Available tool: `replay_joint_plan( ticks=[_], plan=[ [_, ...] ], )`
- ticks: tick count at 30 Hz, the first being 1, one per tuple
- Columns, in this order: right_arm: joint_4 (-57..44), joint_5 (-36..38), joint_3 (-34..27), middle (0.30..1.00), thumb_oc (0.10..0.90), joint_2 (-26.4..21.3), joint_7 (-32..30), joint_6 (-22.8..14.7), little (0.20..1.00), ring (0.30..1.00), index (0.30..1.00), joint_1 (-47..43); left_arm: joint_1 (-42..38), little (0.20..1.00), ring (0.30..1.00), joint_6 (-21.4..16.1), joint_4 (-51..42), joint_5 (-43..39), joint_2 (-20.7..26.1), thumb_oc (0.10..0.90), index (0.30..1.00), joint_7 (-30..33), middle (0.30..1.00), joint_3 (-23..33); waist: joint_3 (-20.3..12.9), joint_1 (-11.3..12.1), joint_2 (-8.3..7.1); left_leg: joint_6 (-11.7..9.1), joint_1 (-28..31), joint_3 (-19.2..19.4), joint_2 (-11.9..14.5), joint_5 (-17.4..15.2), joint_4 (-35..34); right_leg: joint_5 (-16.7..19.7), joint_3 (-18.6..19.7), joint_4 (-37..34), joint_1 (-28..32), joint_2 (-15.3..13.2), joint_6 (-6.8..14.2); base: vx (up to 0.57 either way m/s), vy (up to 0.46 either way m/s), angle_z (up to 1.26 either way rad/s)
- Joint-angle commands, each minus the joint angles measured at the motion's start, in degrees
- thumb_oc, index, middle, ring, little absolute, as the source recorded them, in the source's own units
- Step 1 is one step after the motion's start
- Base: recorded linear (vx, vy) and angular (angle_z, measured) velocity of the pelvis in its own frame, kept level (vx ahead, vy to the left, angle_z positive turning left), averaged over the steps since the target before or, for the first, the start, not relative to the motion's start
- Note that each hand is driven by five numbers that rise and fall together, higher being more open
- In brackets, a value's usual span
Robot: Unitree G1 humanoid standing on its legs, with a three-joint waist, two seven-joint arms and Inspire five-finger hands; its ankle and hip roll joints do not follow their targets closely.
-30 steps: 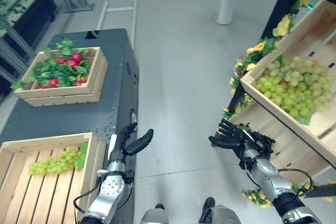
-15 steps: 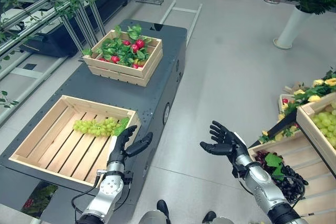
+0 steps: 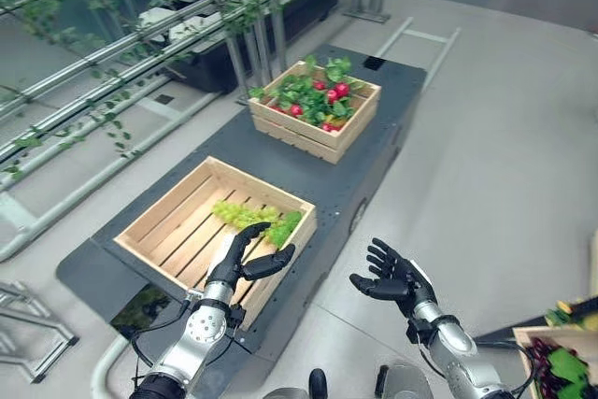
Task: Pick up the fruits from the basket on one side to the basket on the other side
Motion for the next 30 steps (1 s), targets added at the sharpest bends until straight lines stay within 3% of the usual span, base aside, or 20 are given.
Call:
replay_joint_plan(
  ticks=[1,2,7,10,16,17,18,20,21,23,25,30],
  plan=[
    [-2.56,4.42,-3.18,0.9,0.8,0.85,-1.9,-11.13,0.9,0.9,0.9,-7.21,-7.63,0.9,0.9,-10.57,-5.16,1.09,2.29,0.8,0.9,-1.26,0.9,-1.27,-0.02,-0.95,-1.54,-3.19,-1.09,-4.19,0.78,-9.09,3.47,8.18,6.6,-3.35,3.06,2.82,-1.88,0.1,-0.412,1.05],
    [-1.86,5.54,-3.93,0.9,0.8,0.87,-2.44,-10.99,0.9,0.9,0.9,-7.4,-7.95,0.9,0.9,-10.92,-4.61,0.76,2.12,0.8,0.9,-1.9,0.9,-1.8,-0.3,-1.27,-2.03,-3.28,-1.78,-5.99,0.76,-9.18,5.05,6.01,7.14,-1.74,4.61,3.42,-1.81,0.13,-0.375,0.94],
    [-1.83,8.51,-5.46,0.9,0.8,1.04,-0.39,-9.12,0.9,0.9,0.9,-7.26,-5.4,0.9,0.9,-10.42,-5.95,-0.25,1.22,0.8,0.9,-2.92,0.9,-0.64,-1.51,-0.23,-3.49,-5.33,-0.73,-3.57,3.95,-9.03,6.9,3.2,0.98,-2.31,9.92,2.41,-3.12,0.17,-0.257,1.19],
    [-0.17,9.62,-5.89,0.9,0.8,0.66,0.27,-7.9,0.9,0.9,0.9,-7.9,-4.1,0.9,0.9,-10.23,-6.45,0.83,0.91,0.8,0.9,-4.25,0.9,-1.04,-2.41,1.15,-3.44,-6.52,-0.52,-4.13,5.0,-8.23,6.06,1.75,-1.92,-4.9,14.23,2.56,-4.25,0.21,-0.168,0.29],
    [-0.43,9.88,-5.27,0.9,0.8,0.57,1.24,-6.53,0.9,0.9,0.9,-8.15,-1.84,0.9,0.9,-10.95,-7.17,-0.18,1.91,0.8,0.9,-3.24,0.9,-0.17,-2.3,2.4,-3.15,-7.89,-0.32,-3.87,5.73,-8.02,6.37,0.03,-5.27,-5.59,16.35,2.42,-5.43,0.13,-0.076,0.18],
    [-0.93,9.58,-5.21,0.9,0.8,0.91,1.13,-5.69,0.9,0.9,0.9,-7.62,-0.9,0.9,0.9,-11.36,-7.87,-0.4,1.93,0.8,0.9,-2.68,0.9,0.62,-2.13,2.4,-3.63,-8.28,-1.12,-2.45,5.89,-9.3,9.91,-0.34,-5.62,-5.46,16.5,2.32,-6.13,0.1,-0.045,0.19],
    [-1.3,9.47,-5.25,0.9,0.8,0.99,0.92,-5.69,0.9,0.9,0.9,-7.19,-0.6,0.9,0.9,-11.69,-8.34,-0.62,2.01,0.8,0.9,-2.5,0.9,0.84,-1.71,2.43,-4.04,-8.64,-3.17,-1.37,5.92,-8.34,14.72,-0.45,-5.9,-5.51,16.74,2.14,-6.55,0.04,-0.065,0.17],
    [-2.82,9.3,-5.83,0.9,0.8,1.04,0.23,-6.76,0.9,0.9,0.9,-5.28,-0.19,0.9,0.9,-12.66,-10.39,-2.12,1.99,0.8,0.9,-3.16,0.9,1.94,0.32,2.47,-4.31,-10.51,-11.95,0.43,7.64,-2.46,25.75,-0.75,-7.42,-5.1,17.45,2.69,-8.12,-0.07,-0.074,0.13],
    [-3.15,9.28,-5.65,0.9,0.8,0.92,-0.79,-7.89,0.9,0.9,0.9,-5.01,-0.62,0.9,0.9,-13.3,-10.75,-3.31,1.76,0.8,0.9,-4.15,0.9,2.13,1.03,2.22,-3.96,-11.18,-13.45,1.65,8.26,-1.76,24.06,-0.78,-8.08,-4.76,17.54,2.92,-8.07,-0.08,-0.003,0.23],
    [-2.06,10.12,-5.15,0.9,0.8,0.99,-2.96,-9.51,0.9,0.9,0.9,-6.1,-3.13,0.9,0.9,-14.28,-9.45,-4.03,0.97,0.8,0.9,-4.92,0.9,1.19,1.49,1.4,-3.59,-10.07,-8.51,5.4,8.82,-4.35,14.26,-0.42,-9.88,-4.16,16.8,1.69,-6.71,0.0,0.116,0.64],
    [-0.89,11.72,-5.24,0.9,0.8,1.13,-3.04,-9.77,0.9,0.9,0.9,-6.44,-4.78,0.9,0.9,-15.08,-8.41,-2.14,0.56,0.8,0.9,-3.73,0.9,0.14,1.45,1.38,-3.16,-9.61,-7.58,2.92,6.62,-4.34,11.98,0.81,-9.71,-4.96,16.95,1.31,-5.92,0.07,0.121,0.59],
    [0.29,10.72,-6.24,0.9,0.8,1.82,-1.11,-8.08,0.9,0.9,0.9,-4.22,-5.33,0.9,0.9,-15.81,-12.57,-6.72,3.02,0.8,0.9,-2.69,0.9,3.7,-0.64,1.28,-2.6,-8.87,-1.69,1.79,6.31,-2.69,1.77,2.09,-10.09,-8.24,18.41,1.39,-4.51,0.15,0.038,0.06]
  ],
)
